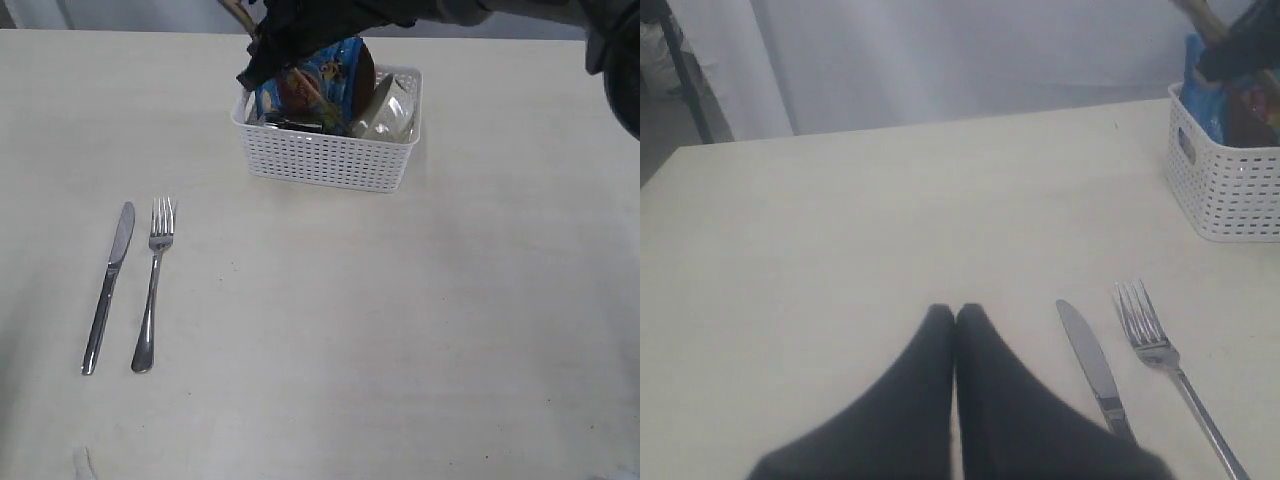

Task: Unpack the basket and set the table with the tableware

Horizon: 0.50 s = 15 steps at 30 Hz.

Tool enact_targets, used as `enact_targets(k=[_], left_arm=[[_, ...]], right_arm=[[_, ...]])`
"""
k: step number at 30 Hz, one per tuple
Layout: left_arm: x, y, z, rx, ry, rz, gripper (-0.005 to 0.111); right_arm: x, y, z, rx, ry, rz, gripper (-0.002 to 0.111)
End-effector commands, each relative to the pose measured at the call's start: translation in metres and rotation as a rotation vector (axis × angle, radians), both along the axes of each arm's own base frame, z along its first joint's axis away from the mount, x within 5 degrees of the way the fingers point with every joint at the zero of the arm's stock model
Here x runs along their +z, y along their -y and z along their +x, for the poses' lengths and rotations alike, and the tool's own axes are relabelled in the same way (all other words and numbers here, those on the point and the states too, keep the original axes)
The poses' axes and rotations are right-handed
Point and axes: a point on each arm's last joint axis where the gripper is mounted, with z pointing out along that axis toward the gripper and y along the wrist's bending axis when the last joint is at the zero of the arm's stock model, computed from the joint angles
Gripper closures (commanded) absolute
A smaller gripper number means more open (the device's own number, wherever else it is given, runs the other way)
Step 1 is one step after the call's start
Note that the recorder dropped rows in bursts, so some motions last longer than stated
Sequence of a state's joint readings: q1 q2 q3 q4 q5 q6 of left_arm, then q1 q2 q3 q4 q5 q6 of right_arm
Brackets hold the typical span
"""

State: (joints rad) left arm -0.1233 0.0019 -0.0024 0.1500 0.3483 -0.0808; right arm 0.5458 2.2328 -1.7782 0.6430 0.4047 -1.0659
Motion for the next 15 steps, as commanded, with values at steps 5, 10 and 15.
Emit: enact_targets(k=[5, 10, 15], left_arm=[[-0.001, 0.0, 0.0, -0.004, 0.0, 0.0, 0.107], [-0.001, 0.0, 0.0, -0.004, 0.0, 0.0, 0.107], [-0.001, 0.0, 0.0, -0.005, -0.001, -0.006, 0.107]], right_arm=[[0.043, 0.003, -0.009, 0.007, 0.053, 0.043, 0.109], [0.061, 0.005, -0.017, 0.023, 0.041, 0.059, 0.109], [0.083, 0.009, -0.023, 0.019, 0.065, 0.086, 0.109]])
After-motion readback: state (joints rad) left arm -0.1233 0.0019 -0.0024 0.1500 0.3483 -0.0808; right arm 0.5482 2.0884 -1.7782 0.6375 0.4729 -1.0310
